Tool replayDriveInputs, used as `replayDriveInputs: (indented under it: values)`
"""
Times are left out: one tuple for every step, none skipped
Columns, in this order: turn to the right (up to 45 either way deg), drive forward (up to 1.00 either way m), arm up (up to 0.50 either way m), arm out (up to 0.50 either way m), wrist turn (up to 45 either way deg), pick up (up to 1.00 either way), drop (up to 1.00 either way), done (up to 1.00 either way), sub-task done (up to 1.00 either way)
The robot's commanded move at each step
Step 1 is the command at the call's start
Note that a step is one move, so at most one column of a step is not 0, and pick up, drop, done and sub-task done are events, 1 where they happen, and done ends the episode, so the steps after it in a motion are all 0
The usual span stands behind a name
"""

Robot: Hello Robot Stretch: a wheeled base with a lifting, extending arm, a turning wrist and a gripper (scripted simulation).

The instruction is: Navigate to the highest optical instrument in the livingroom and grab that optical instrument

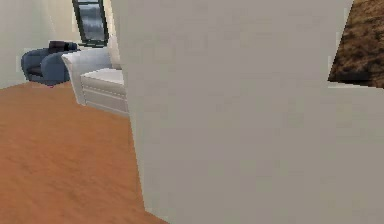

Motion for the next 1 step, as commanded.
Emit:
replayDriveInputs:
  values:
    - [0.0, 0.0, 0.0, 0.0, 0.0, 0.0, 0.0, 1.0, 0.0]
